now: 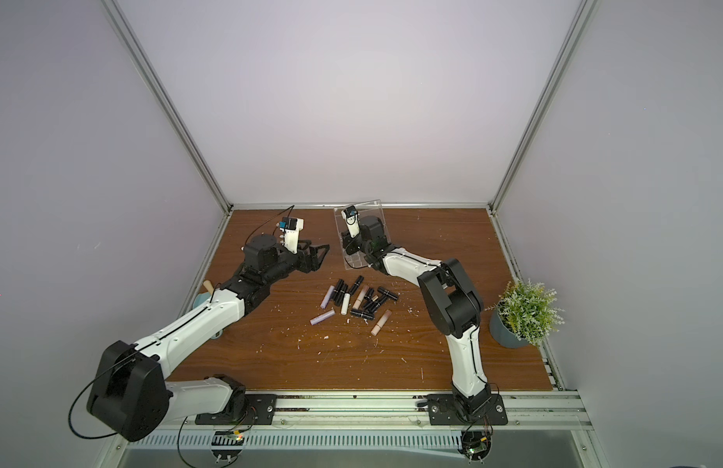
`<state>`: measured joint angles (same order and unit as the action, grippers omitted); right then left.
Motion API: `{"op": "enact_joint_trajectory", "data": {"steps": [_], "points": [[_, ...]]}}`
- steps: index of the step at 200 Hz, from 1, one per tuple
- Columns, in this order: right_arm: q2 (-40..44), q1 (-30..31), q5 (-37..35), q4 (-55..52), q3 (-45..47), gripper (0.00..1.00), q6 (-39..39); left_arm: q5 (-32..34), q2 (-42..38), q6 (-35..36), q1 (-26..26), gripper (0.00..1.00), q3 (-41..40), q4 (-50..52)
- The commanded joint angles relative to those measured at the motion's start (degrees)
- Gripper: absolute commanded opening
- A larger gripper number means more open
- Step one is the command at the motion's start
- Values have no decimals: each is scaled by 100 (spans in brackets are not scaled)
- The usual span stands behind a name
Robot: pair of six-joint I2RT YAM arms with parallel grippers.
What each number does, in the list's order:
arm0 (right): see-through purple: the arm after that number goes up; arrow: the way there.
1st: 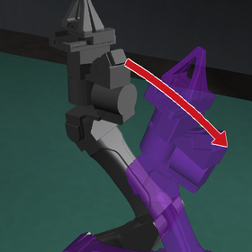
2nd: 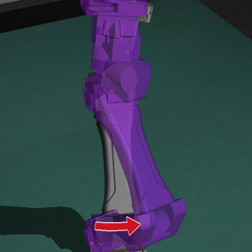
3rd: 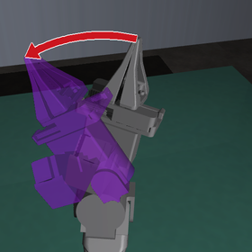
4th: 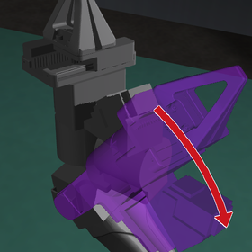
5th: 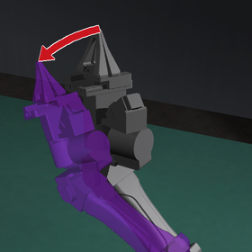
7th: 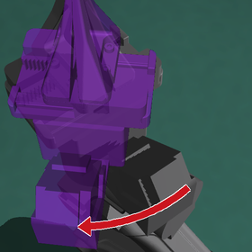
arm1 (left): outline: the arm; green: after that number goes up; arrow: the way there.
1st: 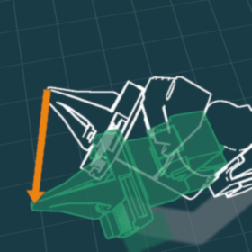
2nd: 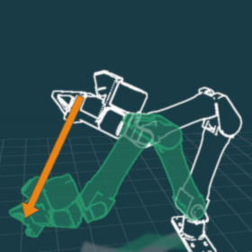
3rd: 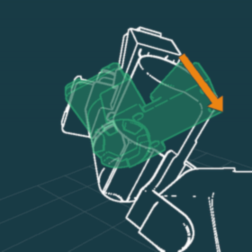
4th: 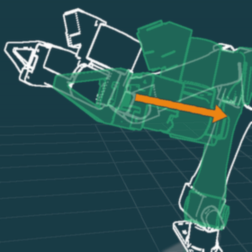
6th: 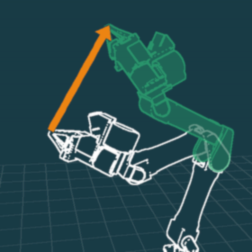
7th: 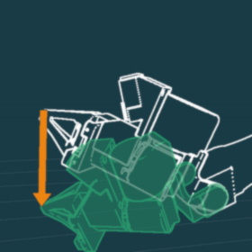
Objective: Arrange the lipsticks in the organizer
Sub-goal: Place the lipstick in the storage box.
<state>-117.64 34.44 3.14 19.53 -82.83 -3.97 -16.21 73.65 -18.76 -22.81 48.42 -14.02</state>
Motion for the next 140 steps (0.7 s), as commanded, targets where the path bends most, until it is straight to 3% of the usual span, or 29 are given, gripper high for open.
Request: {"op": "enact_joint_trajectory", "data": {"steps": [1, 140], "points": [[58, 36, -125, 244, -260, 16, 107, 3, -18, 66, 57, 79, -10, -136], [-199, 31, -201, 337, -254, 18, 151, -1, -52, 59, 70, 79, -55, -171]]}}
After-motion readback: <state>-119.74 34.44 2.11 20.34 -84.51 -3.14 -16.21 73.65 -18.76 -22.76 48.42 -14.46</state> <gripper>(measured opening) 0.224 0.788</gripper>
